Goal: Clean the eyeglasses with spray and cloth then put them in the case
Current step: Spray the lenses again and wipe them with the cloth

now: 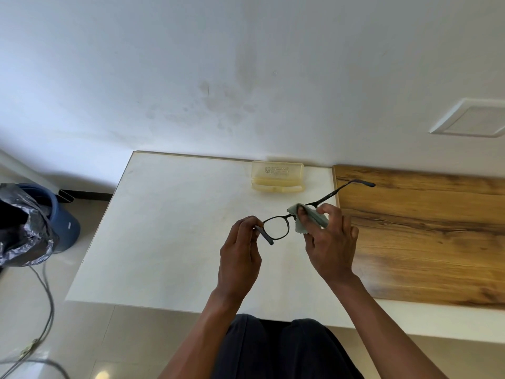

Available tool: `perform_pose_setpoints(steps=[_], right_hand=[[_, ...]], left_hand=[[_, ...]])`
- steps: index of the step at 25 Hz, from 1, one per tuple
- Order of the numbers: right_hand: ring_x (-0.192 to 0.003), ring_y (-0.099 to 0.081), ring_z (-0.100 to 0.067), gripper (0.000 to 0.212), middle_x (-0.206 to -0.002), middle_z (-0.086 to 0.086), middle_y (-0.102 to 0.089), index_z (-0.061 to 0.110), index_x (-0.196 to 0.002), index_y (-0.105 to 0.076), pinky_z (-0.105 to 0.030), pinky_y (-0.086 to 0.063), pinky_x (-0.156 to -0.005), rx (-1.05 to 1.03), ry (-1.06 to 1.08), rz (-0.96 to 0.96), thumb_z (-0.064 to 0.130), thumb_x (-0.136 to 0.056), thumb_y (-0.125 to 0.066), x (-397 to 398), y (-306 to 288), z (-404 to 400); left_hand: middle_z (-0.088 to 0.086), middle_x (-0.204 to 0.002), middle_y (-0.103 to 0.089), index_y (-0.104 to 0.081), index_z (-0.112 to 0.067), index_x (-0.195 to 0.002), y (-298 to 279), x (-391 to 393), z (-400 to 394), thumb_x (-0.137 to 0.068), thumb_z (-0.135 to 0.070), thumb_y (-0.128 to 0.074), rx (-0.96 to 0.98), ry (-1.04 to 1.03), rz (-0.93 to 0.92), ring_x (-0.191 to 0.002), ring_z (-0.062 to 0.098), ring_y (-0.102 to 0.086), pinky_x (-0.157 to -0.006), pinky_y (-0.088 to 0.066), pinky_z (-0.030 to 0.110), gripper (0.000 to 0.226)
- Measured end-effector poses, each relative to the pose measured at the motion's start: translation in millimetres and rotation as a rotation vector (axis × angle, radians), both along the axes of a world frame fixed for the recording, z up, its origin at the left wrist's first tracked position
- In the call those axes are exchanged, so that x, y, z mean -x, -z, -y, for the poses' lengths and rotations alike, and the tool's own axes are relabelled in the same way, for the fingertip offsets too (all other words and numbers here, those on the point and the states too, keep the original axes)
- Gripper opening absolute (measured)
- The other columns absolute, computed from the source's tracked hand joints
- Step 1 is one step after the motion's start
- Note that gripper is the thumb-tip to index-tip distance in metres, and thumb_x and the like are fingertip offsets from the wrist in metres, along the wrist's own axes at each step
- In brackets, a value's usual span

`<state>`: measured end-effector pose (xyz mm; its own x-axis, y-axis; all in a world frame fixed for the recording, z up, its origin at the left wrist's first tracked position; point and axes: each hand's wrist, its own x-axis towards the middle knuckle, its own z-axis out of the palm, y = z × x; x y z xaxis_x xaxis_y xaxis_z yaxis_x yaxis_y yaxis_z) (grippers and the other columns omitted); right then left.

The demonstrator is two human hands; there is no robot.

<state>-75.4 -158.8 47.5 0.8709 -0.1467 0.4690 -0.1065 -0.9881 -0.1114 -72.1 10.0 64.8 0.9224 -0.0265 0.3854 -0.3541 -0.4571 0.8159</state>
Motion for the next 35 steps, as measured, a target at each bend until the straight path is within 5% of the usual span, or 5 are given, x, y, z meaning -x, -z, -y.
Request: perform_pose_setpoints(steps=[9,19,26,30,35], right_hand=[[-0.084,-0.041,-0.022,0.038,-0.095,-0.005,-0.060,0.023,-0.082,-0.072,-0.031,-0.027,-0.061,0.028,0.024,0.046,0.016,-0.048,-0.089,6,6,11],[-0.080,-0.059,-0.033,0.058,-0.102,-0.014,-0.062,0.019,-0.112,-0.065,-0.036,-0.042,-0.058,0.044,0.058,-0.044,0.020,-0.057,-0.084,4,3,0],[-0.080,-0.059,-0.034,0.048,-0.105,-0.002,-0.046,0.022,-0.091,-0.073,-0.032,-0.033,-0.062,-0.097,-0.063,-0.009,0.003,-0.048,-0.085,8,0,3],[-0.077,-0.058,-0.030,0.040,-0.092,-0.009,-0.064,0.020,-0.075,-0.072,-0.032,-0.034,-0.058,0.012,-0.020,0.004,0.003,-0.042,-0.085,9,1,7],[-0.075,-0.059,-0.029,0.043,-0.095,-0.009,-0.064,0.016,-0.092,-0.071,-0.032,-0.036,-0.056,0.111,0.050,-0.016,0.015,-0.051,-0.085,8,3,7]], left_hand=[[-0.005,-0.097,-0.056,-0.047,-0.024,-0.099,2,5,1,-0.084,0.001,-0.041,0.007,-0.005,-0.015,-0.083,0.009,-0.057,-0.071,-0.051,0.028,0.030],[0.004,-0.094,-0.061,-0.046,-0.023,-0.099,1,3,-2,-0.088,-0.014,-0.034,-0.017,0.030,-0.016,-0.083,0.010,-0.056,-0.072,-0.049,0.024,0.019],[-0.005,-0.095,-0.056,-0.048,-0.023,-0.097,7,2,-3,-0.081,0.011,-0.045,0.000,-0.017,-0.012,-0.081,0.008,-0.058,-0.072,-0.053,0.025,0.038],[-0.006,-0.094,-0.056,-0.048,-0.023,-0.097,7,2,-4,-0.080,0.015,-0.048,-0.001,-0.017,-0.010,-0.081,0.007,-0.057,-0.070,-0.052,0.025,0.042],[-0.005,-0.095,-0.057,-0.048,-0.024,-0.098,2,1,-4,-0.082,0.004,-0.041,-0.007,0.013,-0.015,-0.083,0.009,-0.058,-0.073,-0.053,0.030,0.032]])
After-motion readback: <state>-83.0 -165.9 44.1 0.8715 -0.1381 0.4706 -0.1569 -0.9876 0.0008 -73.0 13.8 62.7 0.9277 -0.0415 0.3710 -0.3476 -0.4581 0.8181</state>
